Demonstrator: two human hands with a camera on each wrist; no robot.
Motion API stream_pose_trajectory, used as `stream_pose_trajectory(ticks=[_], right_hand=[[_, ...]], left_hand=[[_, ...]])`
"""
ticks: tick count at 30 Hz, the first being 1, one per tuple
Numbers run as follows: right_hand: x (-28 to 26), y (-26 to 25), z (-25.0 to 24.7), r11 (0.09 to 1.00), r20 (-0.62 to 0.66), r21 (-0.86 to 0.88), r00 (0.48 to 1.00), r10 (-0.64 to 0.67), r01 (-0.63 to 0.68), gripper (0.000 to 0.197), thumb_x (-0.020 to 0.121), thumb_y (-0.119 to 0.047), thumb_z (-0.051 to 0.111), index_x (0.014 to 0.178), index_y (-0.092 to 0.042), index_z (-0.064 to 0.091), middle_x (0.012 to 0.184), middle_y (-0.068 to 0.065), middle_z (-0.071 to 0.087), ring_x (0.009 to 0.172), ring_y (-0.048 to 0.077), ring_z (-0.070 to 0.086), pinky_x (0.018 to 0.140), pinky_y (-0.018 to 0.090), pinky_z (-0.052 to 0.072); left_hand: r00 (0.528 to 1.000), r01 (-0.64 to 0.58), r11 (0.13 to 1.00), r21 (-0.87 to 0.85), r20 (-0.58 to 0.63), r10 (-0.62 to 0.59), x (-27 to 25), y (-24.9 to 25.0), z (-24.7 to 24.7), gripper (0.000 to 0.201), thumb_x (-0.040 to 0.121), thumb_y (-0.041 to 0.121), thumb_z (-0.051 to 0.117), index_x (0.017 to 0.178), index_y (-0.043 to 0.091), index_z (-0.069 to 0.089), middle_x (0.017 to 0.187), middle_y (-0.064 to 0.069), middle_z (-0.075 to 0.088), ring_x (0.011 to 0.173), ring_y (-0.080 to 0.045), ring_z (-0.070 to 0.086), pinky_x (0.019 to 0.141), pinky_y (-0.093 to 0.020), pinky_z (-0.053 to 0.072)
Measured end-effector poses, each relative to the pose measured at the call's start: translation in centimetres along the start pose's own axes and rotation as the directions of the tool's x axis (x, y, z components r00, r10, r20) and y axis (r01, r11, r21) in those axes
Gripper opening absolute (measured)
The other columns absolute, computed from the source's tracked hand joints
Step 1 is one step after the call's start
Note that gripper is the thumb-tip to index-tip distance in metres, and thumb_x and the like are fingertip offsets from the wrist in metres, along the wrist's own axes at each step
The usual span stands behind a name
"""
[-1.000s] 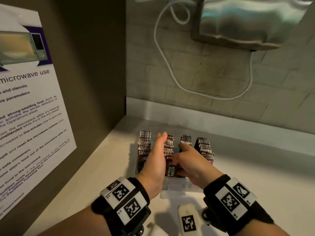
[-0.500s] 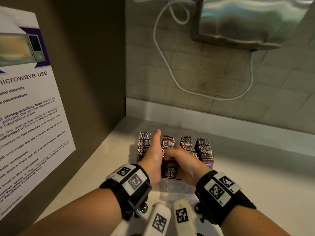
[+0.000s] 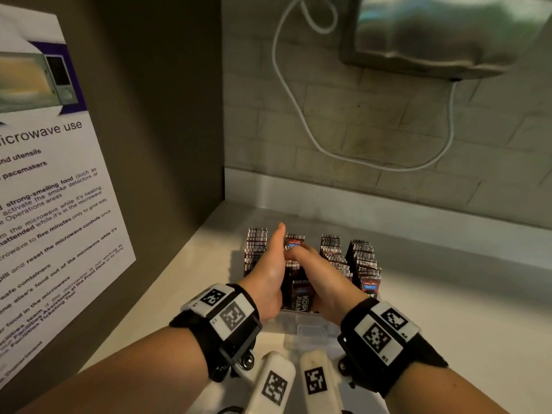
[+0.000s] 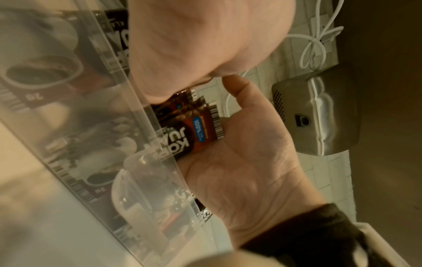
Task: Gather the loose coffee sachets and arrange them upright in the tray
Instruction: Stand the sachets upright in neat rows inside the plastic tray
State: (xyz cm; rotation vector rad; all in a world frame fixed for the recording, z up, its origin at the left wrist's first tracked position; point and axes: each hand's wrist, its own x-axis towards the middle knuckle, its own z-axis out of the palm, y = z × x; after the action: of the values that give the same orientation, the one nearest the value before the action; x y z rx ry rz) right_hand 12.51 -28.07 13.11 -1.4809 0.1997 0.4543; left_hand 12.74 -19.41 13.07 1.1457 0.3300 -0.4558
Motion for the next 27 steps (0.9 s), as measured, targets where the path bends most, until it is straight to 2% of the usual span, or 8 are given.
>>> stream_pose_trajectory(ticks=[6, 9, 11, 14, 19, 21, 24, 27], right_hand=[[0.0, 0.0, -0.2, 1.0, 0.003, -0.001, 1.0, -0.01, 0.01, 0.05, 0.086, -0.027, 0.057, 0.133, -0.027, 0.042, 0.113, 0.013, 0.066, 0.093, 0.027, 0.07, 0.067, 0.035, 0.057], [-0.1, 0.1, -0.3, 1.0, 0.005, -0.025, 1.0, 0.004, -0.004, 0.077, 0.085, -0.03, 0.058, 0.149, -0.038, 0.016, 0.134, 0.01, 0.054, 0.104, 0.028, 0.065, 0.071, 0.036, 0.057], [-0.3, -0.1, -0.3, 0.999, 0.002, -0.045, 1.0, -0.012, 0.012, 0.081, 0.087, -0.034, 0.057, 0.149, -0.047, 0.005, 0.149, 0.005, 0.039, 0.113, 0.025, 0.058, 0.074, 0.036, 0.056], [0.0, -0.4, -0.4, 0.991, -0.022, -0.124, 0.998, -0.057, 0.054, 0.075, 0.088, -0.049, 0.055, 0.146, -0.054, 0.008, 0.155, -0.001, 0.029, 0.133, 0.026, 0.041, 0.1, 0.047, 0.044], [0.8, 0.1, -0.5, 0.983, -0.023, -0.173, 0.998, -0.063, 0.058, 0.074, 0.085, -0.055, 0.054, 0.147, -0.047, 0.016, 0.154, -0.002, 0.032, 0.136, 0.024, 0.038, 0.109, 0.05, 0.035], [0.8, 0.3, -0.4, 0.982, -0.019, -0.178, 0.998, -0.063, 0.058, 0.074, 0.081, -0.055, 0.056, 0.145, -0.05, 0.019, 0.153, -0.002, 0.033, 0.136, 0.024, 0.038, 0.109, 0.05, 0.036], [0.8, 0.3, -0.5, 0.984, -0.017, -0.171, 0.998, -0.055, 0.052, 0.087, 0.065, -0.06, 0.06, 0.142, -0.056, 0.02, 0.154, -0.002, 0.033, 0.135, 0.025, 0.04, 0.108, 0.052, 0.036], [0.8, 0.3, -0.5, 0.987, -0.052, -0.15, 0.996, -0.071, 0.062, 0.102, 0.064, -0.057, 0.062, 0.146, -0.052, 0.002, 0.157, -0.002, 0.026, 0.136, 0.026, 0.038, 0.108, 0.051, 0.038]], left_hand=[[0.999, -0.006, 1.0, 0.009, -0.032, 0.006, 0.1, -0.1, 0.2, 0.058, 0.085, 0.071, 0.045, 0.097, 0.021, 0.072, 0.11, -0.012, 0.071, 0.102, -0.03, 0.067, 0.1, -0.048, 0.048], [0.999, 0.007, 1.0, 0.002, -0.035, -0.006, -0.4, 0.1, 0.5, 0.044, 0.087, 0.069, 0.043, 0.09, 0.03, 0.064, 0.121, -0.013, 0.065, 0.106, -0.03, 0.064, 0.1, -0.048, 0.047], [1.0, -0.008, 1.0, 0.024, -0.028, 0.009, -0.7, 0.3, 0.7, 0.044, 0.089, 0.068, 0.038, 0.115, 0.037, 0.057, 0.136, -0.009, 0.054, 0.106, -0.026, 0.061, 0.097, -0.043, 0.048], [0.999, -0.042, 0.999, 0.018, -0.029, 0.043, -1.2, 0.5, 1.1, 0.054, 0.094, 0.063, 0.033, 0.139, 0.035, 0.043, 0.132, -0.007, 0.052, 0.083, -0.017, 0.058, 0.068, -0.031, 0.051], [0.998, -0.009, 0.999, 0.044, -0.06, 0.012, -1.2, 0.5, 1.1, 0.038, 0.092, 0.065, 0.037, 0.09, 0.031, 0.055, 0.102, -0.003, 0.062, 0.089, -0.02, 0.064, 0.073, -0.034, 0.053], [0.998, 0.012, 0.999, 0.045, -0.07, -0.009, -1.1, 0.5, 1.0, 0.041, 0.089, 0.068, 0.04, 0.09, 0.029, 0.055, 0.114, -0.011, 0.064, 0.097, -0.025, 0.065, 0.079, -0.036, 0.054], [0.999, 0.031, 0.999, 0.032, -0.039, -0.03, -1.4, 0.6, 1.1, 0.048, 0.09, 0.066, 0.039, 0.095, 0.022, 0.058, 0.114, -0.015, 0.066, 0.087, -0.023, 0.067, 0.065, -0.031, 0.053], [1.0, 0.022, 0.999, 0.035, -0.007, -0.022, -1.7, 0.6, 1.3, 0.053, 0.092, 0.066, 0.036, 0.105, 0.018, 0.055, 0.124, -0.016, 0.061, 0.087, -0.022, 0.065, 0.063, -0.03, 0.052]])
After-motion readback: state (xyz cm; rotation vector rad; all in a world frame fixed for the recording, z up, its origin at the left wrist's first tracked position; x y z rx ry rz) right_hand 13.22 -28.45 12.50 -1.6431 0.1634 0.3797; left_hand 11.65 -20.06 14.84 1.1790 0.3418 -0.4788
